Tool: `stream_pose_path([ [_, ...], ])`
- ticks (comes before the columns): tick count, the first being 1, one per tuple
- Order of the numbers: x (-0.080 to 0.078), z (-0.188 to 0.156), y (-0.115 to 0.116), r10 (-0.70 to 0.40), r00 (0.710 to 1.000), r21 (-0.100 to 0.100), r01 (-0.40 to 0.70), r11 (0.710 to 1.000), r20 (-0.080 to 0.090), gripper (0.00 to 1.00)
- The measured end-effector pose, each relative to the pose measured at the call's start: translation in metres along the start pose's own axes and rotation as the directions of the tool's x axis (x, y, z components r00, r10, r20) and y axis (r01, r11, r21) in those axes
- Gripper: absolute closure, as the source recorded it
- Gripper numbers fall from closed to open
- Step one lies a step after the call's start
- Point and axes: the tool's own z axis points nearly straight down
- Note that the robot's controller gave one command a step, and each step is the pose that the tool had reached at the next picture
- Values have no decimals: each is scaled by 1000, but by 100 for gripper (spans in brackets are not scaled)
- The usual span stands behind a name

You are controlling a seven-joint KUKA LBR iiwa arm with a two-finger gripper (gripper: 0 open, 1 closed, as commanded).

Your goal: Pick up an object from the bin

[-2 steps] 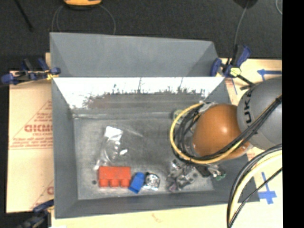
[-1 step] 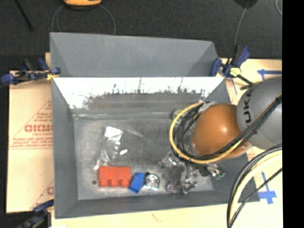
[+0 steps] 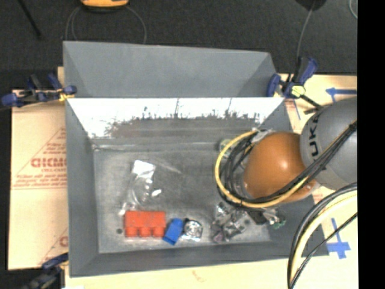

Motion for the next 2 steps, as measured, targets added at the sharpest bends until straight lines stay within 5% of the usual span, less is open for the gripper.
stream_pose_path([
  [1,-2,0,0,-1,1000,3,1,1000,8,0],
  [2,0,0,0,-1,1000,0,1,1000,0,100],
])
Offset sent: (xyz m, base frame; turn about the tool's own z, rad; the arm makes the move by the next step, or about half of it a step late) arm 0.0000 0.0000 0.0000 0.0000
